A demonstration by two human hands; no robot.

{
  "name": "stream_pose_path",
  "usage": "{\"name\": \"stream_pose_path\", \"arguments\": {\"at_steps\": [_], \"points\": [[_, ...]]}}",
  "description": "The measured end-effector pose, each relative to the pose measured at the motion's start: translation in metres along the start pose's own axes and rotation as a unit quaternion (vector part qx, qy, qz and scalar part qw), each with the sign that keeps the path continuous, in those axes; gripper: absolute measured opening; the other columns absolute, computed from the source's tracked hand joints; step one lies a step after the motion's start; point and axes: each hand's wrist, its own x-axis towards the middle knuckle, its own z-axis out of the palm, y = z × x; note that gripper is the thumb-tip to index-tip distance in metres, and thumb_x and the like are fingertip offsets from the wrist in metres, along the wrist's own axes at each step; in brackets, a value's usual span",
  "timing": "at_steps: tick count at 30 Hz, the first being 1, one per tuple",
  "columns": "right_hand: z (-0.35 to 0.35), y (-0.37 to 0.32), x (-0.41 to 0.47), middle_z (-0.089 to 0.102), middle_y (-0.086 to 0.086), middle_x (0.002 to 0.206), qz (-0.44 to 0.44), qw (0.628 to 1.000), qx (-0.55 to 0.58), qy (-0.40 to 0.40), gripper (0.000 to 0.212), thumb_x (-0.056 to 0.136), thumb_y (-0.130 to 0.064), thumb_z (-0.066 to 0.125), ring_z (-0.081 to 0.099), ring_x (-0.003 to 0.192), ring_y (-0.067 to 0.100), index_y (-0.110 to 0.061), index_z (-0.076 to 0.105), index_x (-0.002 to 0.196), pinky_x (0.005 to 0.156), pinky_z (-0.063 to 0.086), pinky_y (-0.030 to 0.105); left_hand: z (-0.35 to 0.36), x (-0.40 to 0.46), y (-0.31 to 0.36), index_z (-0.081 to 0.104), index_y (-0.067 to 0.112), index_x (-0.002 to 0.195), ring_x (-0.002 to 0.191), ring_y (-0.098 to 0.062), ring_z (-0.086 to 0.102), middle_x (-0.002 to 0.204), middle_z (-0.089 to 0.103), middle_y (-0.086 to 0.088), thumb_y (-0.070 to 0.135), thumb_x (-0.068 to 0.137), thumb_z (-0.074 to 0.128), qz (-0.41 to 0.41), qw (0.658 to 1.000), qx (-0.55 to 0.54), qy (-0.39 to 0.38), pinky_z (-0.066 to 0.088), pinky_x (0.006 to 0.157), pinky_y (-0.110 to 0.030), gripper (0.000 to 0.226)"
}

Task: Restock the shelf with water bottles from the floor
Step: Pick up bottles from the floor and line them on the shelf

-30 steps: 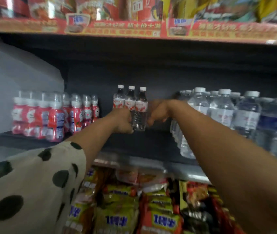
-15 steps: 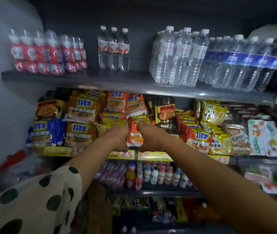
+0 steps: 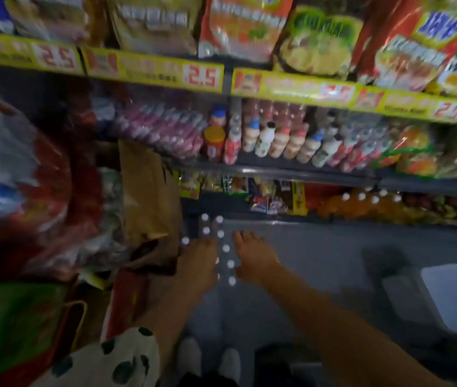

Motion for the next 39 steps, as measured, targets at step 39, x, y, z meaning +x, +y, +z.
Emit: {"name": "stream_pose_path", "arguments": {"at_steps": [39], "points": [[0.237, -0.044, 0.098, 0.054, 0.017, 0.125, -0.135, 0.983, 0.004, -0.125, 0.051, 0.093, -0.026, 0.052, 0.057, 0.110, 0.036, -0.011, 0.035, 0.138, 0.086, 0.048, 0.041, 0.236, 0.001, -0.107, 0.047, 0.014, 0.128, 0.117, -0.021, 0.051, 0.125, 0.054, -0.004, 0.014, 0.086, 0.055, -0.168, 0.966, -0.193, -0.035, 0.046, 0.093, -0.029, 0.043]]}}
